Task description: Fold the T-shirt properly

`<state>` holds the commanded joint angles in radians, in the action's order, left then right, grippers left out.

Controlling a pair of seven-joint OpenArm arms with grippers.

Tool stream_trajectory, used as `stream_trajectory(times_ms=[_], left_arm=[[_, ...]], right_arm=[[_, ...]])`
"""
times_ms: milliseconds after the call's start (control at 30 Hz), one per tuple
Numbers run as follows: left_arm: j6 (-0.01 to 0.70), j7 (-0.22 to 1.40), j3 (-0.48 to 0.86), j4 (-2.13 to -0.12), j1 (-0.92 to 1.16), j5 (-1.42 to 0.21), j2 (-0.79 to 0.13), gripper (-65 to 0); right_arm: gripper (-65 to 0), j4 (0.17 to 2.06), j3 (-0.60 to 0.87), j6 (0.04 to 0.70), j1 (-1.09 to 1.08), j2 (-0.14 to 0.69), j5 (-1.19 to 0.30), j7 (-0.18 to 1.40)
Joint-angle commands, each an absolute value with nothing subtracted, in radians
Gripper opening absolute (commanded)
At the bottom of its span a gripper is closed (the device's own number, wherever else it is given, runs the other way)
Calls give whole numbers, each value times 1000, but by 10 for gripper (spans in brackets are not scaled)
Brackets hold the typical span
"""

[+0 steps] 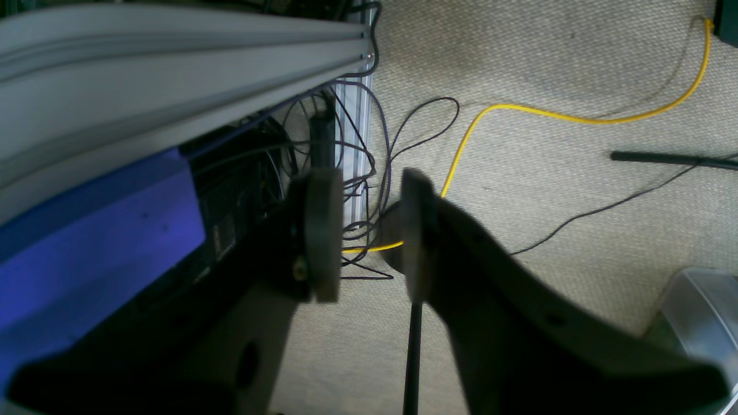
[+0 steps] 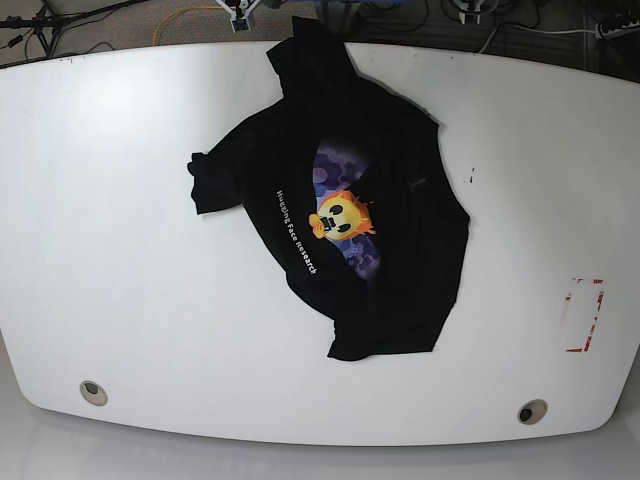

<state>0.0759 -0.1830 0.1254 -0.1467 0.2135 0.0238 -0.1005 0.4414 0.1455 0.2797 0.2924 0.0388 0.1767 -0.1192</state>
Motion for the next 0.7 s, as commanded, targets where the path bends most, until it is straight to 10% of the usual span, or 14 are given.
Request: stream_trajectory(times_ms=[700], left_arm=[[72, -183, 126, -156, 219, 26, -103, -318]], right_arm=[[-492, 444, 148, 278, 297, 38, 180, -118]])
